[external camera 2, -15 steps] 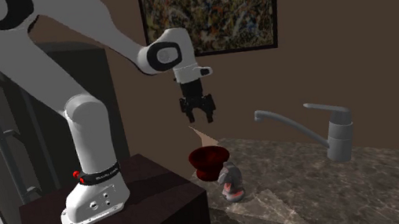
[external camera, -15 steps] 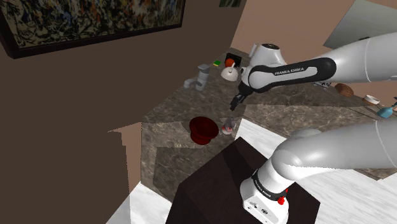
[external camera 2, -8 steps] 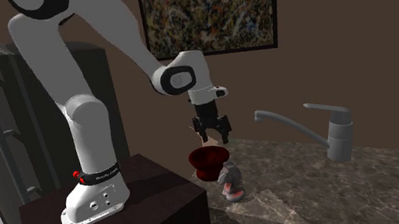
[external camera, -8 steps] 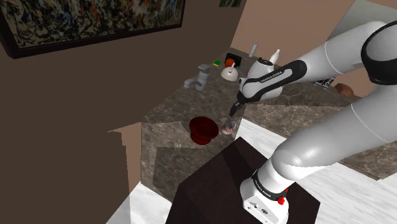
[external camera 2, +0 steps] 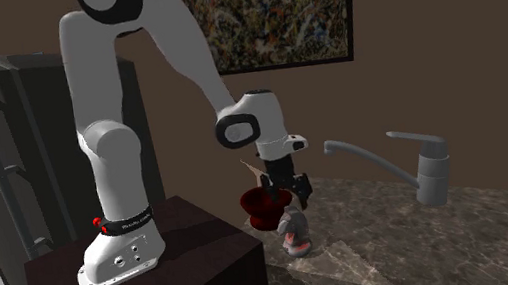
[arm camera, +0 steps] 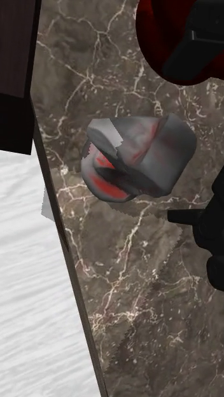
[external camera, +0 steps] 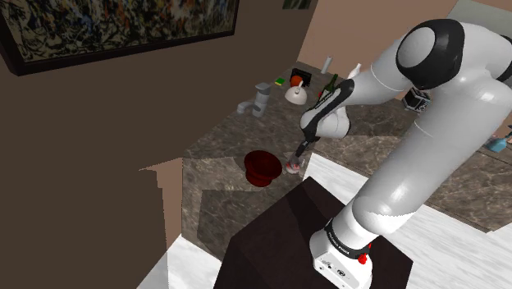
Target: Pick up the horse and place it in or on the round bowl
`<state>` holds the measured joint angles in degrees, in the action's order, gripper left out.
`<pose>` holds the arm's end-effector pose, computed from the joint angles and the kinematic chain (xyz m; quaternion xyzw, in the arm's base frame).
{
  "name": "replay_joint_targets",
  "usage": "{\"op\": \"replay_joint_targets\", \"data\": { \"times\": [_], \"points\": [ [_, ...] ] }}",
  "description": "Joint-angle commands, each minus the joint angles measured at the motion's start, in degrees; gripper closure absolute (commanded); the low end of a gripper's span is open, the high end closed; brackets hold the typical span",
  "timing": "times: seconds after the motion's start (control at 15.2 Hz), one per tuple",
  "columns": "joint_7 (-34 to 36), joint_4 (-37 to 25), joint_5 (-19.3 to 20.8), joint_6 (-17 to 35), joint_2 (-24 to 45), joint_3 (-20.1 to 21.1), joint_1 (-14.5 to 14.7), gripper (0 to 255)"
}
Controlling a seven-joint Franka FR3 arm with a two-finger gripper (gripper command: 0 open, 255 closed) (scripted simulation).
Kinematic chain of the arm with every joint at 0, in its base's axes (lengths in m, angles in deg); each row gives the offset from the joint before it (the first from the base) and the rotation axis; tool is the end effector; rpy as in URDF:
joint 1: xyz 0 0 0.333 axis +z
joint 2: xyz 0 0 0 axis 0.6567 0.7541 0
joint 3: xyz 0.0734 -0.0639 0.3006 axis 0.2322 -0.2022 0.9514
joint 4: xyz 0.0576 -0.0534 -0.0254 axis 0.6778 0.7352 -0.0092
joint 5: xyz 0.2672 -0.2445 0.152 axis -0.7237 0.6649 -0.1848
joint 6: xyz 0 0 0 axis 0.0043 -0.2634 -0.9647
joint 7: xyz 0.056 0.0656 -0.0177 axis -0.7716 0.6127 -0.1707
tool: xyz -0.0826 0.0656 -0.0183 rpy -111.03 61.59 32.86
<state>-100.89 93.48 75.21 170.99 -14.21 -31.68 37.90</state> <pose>0.3352 -0.2584 0.2267 0.9939 0.0780 0.0524 0.0576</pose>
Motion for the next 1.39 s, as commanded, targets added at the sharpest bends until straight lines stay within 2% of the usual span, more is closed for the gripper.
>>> {"op": "replay_joint_targets", "data": {
  "times": [0.0, 0.2, 0.26, 0.79, 0.86, 1.32],
  "points": [
    [-4.2, -0.8, -5.7, 1.4, 2.6, 1.9, -0.9, 0],
    [-9.8, -1.9, -13.1, 3.5, 6.1, 6.6, -4.0, 0],
    [-12.4, -2.5, -16.5, 4.5, 7.9, 9.2, -6.0, 0],
    [-12.1, -2.5, -16.1, 4.5, 7.8, 9.5, -6.4, 0],
    [-12.1, -2.5, -16.1, 4.5, 7.8, 9.5, -6.4, 255],
    [-12.0, -2.4, -16.0, 4.5, 7.8, 9.4, -6.3, 255]
  ]
}}
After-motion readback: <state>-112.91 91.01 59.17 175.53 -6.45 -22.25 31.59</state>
